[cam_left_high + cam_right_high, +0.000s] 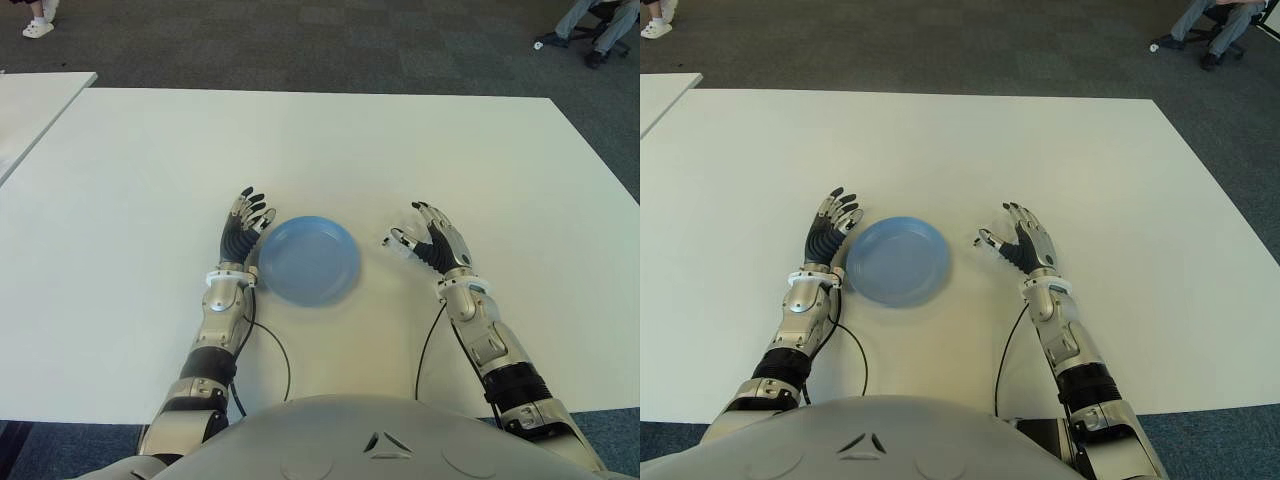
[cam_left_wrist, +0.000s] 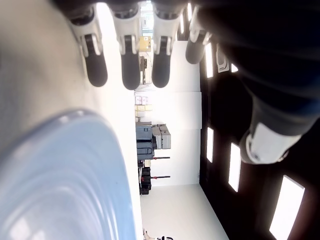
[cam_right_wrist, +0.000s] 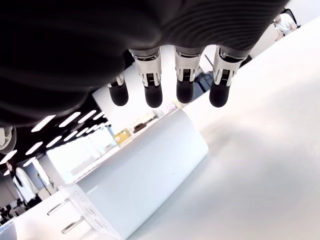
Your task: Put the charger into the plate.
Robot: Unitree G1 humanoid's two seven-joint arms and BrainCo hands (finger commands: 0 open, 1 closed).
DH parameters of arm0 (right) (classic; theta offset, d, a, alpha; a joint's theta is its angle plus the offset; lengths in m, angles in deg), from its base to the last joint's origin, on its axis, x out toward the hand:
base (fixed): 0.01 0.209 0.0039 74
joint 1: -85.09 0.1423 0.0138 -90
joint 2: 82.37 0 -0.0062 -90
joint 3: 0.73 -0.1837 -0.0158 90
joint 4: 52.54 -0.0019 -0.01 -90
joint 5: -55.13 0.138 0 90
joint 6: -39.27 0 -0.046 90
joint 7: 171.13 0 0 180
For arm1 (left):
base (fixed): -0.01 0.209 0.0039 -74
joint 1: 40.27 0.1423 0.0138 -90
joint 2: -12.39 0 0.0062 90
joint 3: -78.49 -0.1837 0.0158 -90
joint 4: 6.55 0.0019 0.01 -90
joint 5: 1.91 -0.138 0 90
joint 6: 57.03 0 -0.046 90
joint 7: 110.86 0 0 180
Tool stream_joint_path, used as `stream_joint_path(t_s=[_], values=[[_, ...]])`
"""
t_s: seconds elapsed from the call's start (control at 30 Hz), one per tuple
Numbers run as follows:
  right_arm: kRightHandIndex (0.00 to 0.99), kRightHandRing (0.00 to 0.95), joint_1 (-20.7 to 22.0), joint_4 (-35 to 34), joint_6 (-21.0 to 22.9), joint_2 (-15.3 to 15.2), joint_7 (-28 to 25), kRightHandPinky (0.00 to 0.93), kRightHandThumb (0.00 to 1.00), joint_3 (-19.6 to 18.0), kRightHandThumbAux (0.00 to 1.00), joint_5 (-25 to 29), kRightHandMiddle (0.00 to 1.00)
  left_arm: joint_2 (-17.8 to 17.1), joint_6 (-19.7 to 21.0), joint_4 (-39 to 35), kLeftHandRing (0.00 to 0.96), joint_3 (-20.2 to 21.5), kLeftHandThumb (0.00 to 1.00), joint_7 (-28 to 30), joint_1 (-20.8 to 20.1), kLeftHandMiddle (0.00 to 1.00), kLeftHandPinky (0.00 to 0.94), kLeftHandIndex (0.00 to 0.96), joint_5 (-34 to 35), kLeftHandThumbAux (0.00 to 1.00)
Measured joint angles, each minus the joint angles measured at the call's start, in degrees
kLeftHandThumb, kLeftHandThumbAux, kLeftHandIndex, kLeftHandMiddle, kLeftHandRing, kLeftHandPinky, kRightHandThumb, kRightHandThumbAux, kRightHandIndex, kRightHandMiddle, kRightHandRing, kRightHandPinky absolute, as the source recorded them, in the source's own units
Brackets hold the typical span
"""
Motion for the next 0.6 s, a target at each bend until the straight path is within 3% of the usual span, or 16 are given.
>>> stream_joint_path(t_s=[0.6], values=[[0.000,0.000,-1.69,-2.36,0.21,0.01,-2.36,0.000,0.309,0.17,0.172,-1.01,0.000,0.05,0.15,-0.04,0.209,0.04,0.000,0.00,-0.17,0.194,0.234,0.110,0.02,0.584]])
